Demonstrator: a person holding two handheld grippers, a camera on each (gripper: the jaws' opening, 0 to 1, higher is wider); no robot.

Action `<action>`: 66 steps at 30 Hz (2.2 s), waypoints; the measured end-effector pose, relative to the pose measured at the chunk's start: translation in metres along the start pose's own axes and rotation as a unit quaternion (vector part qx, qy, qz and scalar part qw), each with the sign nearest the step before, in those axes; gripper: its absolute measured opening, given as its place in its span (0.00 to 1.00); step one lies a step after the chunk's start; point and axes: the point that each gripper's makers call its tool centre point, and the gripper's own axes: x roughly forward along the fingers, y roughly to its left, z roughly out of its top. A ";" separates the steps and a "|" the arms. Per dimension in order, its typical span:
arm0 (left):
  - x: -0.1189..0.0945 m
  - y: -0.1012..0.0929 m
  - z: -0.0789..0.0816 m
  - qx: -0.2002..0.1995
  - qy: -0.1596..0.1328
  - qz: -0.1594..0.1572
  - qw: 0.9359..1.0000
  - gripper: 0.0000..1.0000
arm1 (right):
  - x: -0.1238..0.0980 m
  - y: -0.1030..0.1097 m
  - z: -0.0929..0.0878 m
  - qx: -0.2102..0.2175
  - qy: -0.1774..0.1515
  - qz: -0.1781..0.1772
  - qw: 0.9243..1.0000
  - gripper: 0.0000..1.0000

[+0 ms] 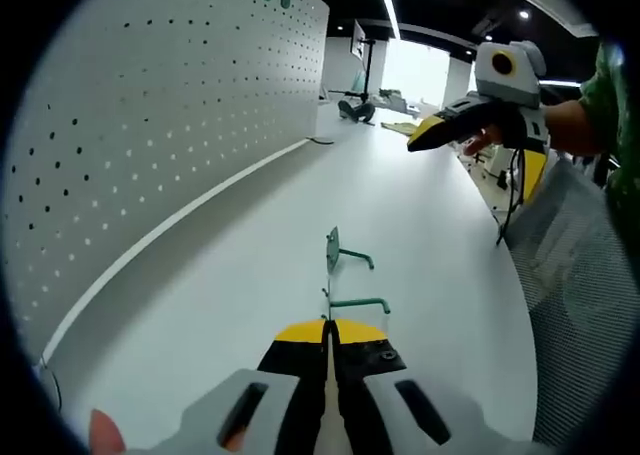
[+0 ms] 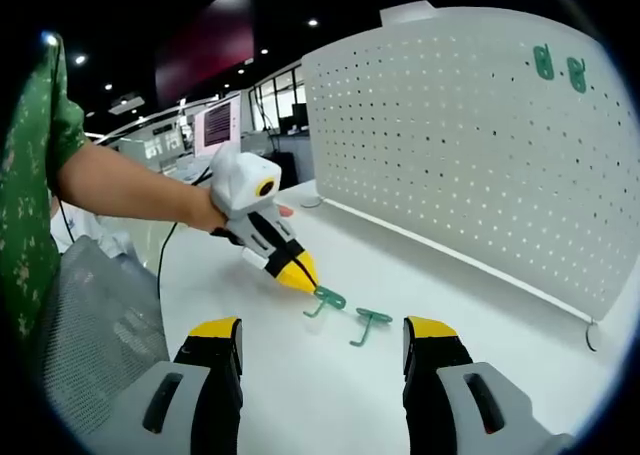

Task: Insert the hook assembly into the mounting plate slot until the hook locks in place.

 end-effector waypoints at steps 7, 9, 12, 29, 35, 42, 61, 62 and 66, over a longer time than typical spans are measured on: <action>-0.003 -0.002 0.004 -0.025 -0.004 -0.007 1.000 0.01 | -0.001 0.001 0.003 -0.011 0.001 -0.001 1.000 0.65; -0.004 -0.003 0.004 -0.029 -0.003 -0.007 1.000 0.01 | -0.001 0.001 0.003 -0.012 0.003 -0.001 1.000 0.65; -0.005 -0.003 0.006 -0.032 -0.005 -0.007 0.999 0.01 | -0.003 0.001 0.003 -0.016 0.002 -0.002 1.000 0.65; -0.007 -0.006 0.011 -0.048 0.001 -0.005 0.999 0.01 | 0.006 0.003 -0.001 -0.072 0.016 -0.013 0.997 0.63; -0.009 -0.006 0.013 -0.063 -0.001 -0.002 0.998 0.01 | 0.015 0.007 -0.004 -0.137 0.028 -0.022 0.990 0.60; -0.012 -0.006 0.017 -0.073 0.000 0.003 0.997 0.01 | 0.024 0.010 -0.009 -0.175 0.041 -0.025 0.983 0.58; -0.024 -0.019 0.041 -0.123 -0.031 -0.006 0.992 0.01 | 0.037 0.012 -0.001 -0.243 0.036 -0.045 0.968 0.45; -0.025 -0.020 0.043 -0.129 -0.033 -0.008 0.991 0.01 | 0.037 0.012 0.001 -0.246 0.034 -0.045 0.968 0.45; -0.028 -0.024 0.049 -0.144 -0.038 -0.013 0.989 0.01 | 0.038 0.014 0.008 -0.264 0.029 -0.049 0.963 0.40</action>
